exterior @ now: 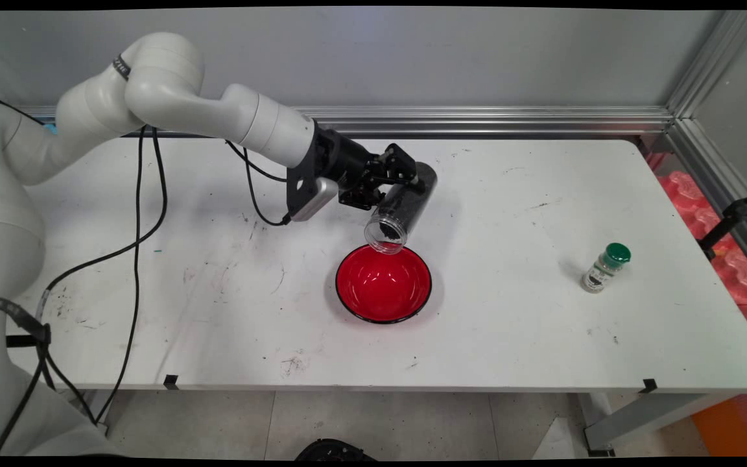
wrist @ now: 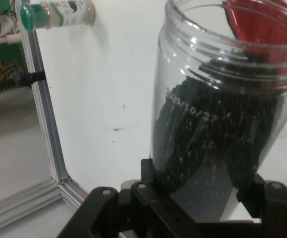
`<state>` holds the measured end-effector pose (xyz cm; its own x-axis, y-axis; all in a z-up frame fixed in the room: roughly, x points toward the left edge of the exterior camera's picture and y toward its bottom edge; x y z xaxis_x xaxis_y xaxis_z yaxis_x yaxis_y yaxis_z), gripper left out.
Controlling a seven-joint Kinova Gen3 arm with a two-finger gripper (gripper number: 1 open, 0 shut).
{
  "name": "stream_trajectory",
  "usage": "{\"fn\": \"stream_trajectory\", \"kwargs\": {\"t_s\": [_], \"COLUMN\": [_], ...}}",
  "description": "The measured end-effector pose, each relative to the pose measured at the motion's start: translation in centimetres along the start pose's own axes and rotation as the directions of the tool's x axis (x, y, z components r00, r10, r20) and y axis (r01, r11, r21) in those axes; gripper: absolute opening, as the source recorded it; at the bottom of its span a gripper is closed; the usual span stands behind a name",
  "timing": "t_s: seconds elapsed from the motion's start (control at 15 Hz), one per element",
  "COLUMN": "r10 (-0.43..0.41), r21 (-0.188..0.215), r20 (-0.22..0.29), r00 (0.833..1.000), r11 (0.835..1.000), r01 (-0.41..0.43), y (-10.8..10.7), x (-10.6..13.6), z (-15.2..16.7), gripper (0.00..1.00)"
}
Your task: Pour the black seasoning powder in the red bowl
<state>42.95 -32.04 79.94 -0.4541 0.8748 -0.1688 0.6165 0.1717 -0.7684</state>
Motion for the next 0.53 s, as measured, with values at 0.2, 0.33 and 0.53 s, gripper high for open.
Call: {"fn": "stream_trajectory", "kwargs": {"t_s": [0.2, 0.33, 0.53], "r10": [0.036, 0.066, 0.114], "r21": [-0.002, -0.001, -0.001], "r20": [0.002, 0.002, 0.006], "r00": [0.999, 0.998, 0.993], "r11": [0.999, 0.998, 0.993], "r01": [-0.036, -0.066, -0.114], "y": [-0.05, -0.12, -0.24], "x": [0.21, 0.35, 0.45], "z": [0.09, 0.14, 0.20], "gripper": [0.00, 0.00, 0.00]}}
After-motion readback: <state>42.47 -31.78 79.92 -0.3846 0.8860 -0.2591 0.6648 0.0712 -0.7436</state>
